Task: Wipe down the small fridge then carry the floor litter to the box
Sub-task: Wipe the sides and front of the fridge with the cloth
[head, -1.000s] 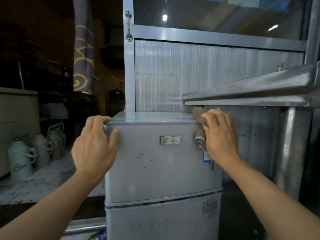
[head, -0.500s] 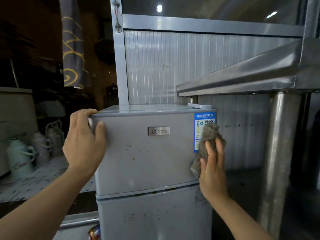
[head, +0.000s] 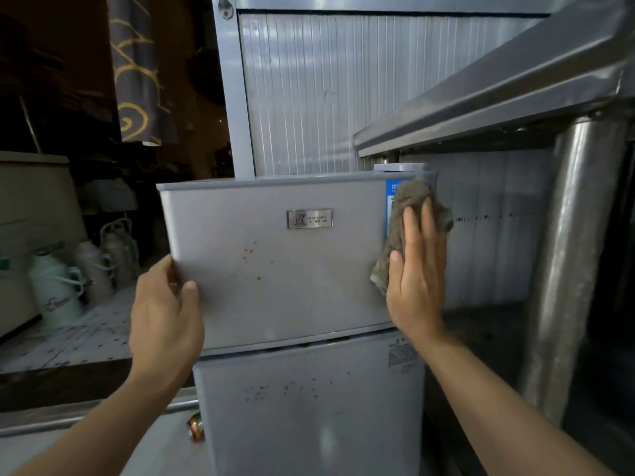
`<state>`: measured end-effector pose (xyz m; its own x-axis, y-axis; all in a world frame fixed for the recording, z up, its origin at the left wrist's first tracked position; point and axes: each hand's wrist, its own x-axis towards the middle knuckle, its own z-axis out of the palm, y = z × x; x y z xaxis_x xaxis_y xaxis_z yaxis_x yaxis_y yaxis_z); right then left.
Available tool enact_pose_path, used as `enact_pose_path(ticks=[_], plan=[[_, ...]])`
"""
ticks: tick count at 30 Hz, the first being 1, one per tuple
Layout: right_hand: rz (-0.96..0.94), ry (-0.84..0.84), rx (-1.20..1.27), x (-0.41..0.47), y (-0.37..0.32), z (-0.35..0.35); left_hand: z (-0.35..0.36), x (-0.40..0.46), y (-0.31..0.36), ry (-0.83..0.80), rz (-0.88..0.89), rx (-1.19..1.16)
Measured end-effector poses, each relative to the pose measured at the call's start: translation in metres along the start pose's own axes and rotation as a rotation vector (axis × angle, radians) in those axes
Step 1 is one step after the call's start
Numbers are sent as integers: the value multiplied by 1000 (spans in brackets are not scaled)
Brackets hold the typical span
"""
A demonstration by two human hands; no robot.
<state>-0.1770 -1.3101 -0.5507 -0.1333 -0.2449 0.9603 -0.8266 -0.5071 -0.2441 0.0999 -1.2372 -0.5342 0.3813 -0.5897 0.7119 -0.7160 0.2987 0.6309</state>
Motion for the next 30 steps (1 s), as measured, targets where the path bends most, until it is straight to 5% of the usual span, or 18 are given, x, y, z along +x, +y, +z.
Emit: enact_pose_path(ticks=[4, 7, 16, 24, 30], plan=[[-112, -169, -121, -87, 13, 3, 6, 0, -8, -24, -74, -30], [-164, -228, -141, -74, 14, -1, 6, 1, -9, -63, -74, -78], [-185, -44, -113, 20, -56, 23, 7, -2, -10, -34, -107, -117], [-681, -322, -253, -59, -38, 9, 1, -1, -6, -67, -119, -86], [-495, -202, -195, 30, -76, 18, 2, -1, -8, -80, -118, -104]])
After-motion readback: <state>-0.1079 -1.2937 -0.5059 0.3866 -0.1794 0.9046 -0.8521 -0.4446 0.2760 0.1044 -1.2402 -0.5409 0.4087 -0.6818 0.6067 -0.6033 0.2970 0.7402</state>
